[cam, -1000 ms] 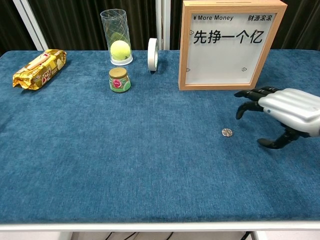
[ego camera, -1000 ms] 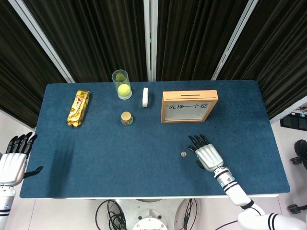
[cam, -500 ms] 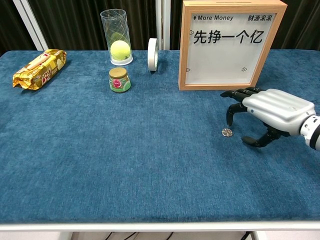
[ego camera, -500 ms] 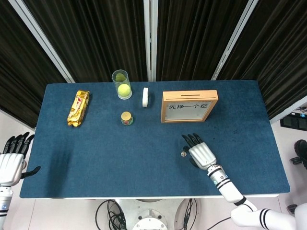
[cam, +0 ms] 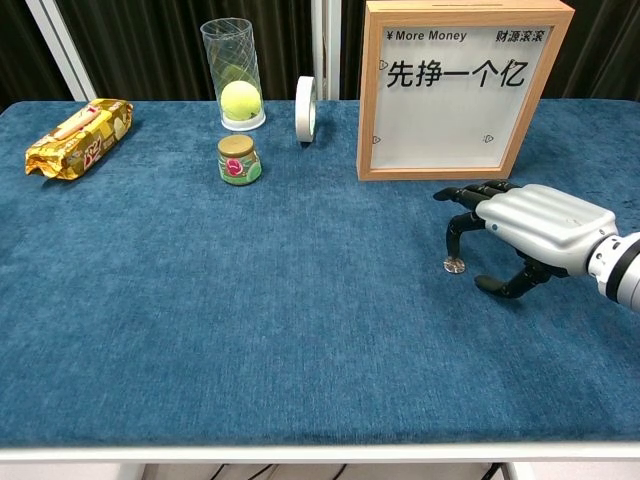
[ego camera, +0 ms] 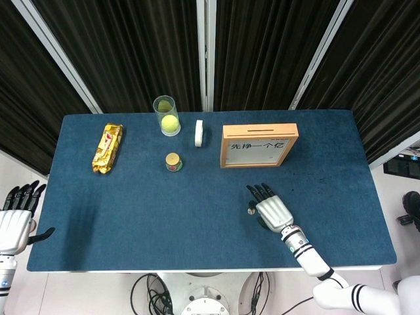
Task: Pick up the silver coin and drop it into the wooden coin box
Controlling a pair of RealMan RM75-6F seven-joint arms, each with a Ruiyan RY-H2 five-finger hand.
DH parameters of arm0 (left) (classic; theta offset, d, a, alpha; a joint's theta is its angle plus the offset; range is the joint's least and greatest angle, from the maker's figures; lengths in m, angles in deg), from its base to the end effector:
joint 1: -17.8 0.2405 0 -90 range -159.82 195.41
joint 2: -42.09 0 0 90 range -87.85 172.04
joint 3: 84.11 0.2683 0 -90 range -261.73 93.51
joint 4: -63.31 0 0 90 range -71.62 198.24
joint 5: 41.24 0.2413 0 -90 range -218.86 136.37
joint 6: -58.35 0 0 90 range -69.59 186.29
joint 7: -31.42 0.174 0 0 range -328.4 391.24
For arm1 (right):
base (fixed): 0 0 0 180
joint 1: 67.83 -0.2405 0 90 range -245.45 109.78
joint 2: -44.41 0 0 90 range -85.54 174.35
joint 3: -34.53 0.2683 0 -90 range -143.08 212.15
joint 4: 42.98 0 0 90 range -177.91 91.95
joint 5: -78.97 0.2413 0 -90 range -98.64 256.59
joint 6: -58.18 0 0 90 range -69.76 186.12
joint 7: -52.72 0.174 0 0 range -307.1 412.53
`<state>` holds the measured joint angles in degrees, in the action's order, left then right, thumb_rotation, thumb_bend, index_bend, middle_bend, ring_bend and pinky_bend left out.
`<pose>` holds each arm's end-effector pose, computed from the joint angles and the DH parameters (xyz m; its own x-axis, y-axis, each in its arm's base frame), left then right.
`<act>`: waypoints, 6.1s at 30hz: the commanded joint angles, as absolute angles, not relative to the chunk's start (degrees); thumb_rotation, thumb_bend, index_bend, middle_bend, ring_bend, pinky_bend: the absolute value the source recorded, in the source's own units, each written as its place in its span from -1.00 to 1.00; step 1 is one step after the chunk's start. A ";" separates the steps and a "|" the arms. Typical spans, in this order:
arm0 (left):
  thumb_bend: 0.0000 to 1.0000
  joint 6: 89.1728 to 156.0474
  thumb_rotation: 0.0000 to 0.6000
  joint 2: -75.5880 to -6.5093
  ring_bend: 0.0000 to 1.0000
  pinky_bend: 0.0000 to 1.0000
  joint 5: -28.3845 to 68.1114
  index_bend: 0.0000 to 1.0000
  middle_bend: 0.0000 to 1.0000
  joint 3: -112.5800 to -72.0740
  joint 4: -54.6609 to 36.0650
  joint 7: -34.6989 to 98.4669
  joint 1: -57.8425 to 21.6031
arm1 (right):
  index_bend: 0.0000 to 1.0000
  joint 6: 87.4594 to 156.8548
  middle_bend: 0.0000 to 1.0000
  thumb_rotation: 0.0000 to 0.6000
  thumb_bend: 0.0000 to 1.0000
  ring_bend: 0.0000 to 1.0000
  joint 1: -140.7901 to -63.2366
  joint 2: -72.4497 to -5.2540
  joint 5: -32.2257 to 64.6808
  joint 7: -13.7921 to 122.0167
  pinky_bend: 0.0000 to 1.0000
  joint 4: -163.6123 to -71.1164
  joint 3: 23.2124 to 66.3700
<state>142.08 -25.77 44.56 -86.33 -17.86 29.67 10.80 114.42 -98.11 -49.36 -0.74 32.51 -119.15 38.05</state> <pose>-0.3656 0.2285 0.1313 0.4843 0.0093 0.8748 0.8747 -0.0256 -0.4840 -0.2231 -0.3177 -0.0961 0.5932 -0.2683 0.7590 -0.7760 -0.4416 0.4504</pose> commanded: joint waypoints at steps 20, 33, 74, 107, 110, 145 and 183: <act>-0.75 142.46 1.00 -25.67 -1.00 -1.00 44.67 -0.93 -1.00 -86.24 -17.42 28.96 11.18 | -0.14 114.30 -1.00 1.00 -0.35 -1.00 -99.24 -51.20 0.24 32.74 -1.00 -117.14 37.98; -0.75 142.31 1.00 -25.97 -1.00 -1.00 44.88 -0.93 -1.00 -86.11 -16.31 27.85 11.17 | 0.07 115.26 -1.00 1.00 -0.35 -1.00 -99.25 -52.03 0.37 32.30 -1.00 -116.10 37.88; -0.75 142.13 1.00 -25.78 -1.00 -1.00 45.28 -0.93 -1.00 -86.00 -17.04 28.77 10.94 | 0.12 117.35 -1.00 1.00 -0.33 -1.00 -99.11 -51.58 -1.87 33.70 -1.00 -115.57 37.02; -0.75 144.31 1.00 -24.88 -1.00 -1.00 46.78 -0.93 -1.00 -85.69 -18.13 27.91 11.75 | 0.48 133.47 -0.95 1.00 -0.33 -1.00 -98.67 -33.29 -8.64 27.71 -1.00 -141.79 47.48; -0.75 144.40 1.00 -24.67 -1.00 -1.00 46.91 -0.93 -1.00 -85.63 -18.36 28.02 11.80 | 0.49 132.32 -0.95 1.00 -0.33 -1.00 -100.01 -31.21 -5.86 25.85 -1.00 -145.22 50.59; -0.75 143.39 1.00 -23.68 -1.00 -1.00 47.01 -0.93 -1.00 -85.59 -18.13 26.79 11.20 | 0.58 120.33 -0.92 1.00 -0.30 -1.00 -128.24 -31.25 59.42 1.89 -1.00 -133.46 63.75; -0.75 143.19 1.00 -23.55 -1.00 -1.00 46.89 -0.93 -1.00 -85.68 -18.38 27.10 10.95 | 0.58 120.61 -0.92 1.00 -0.30 -1.00 -133.52 -31.47 70.08 3.30 -1.00 -132.54 58.12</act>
<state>143.20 -23.55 46.89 -85.68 -18.38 27.11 10.96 120.65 -133.47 -31.44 70.03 3.35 -132.61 58.18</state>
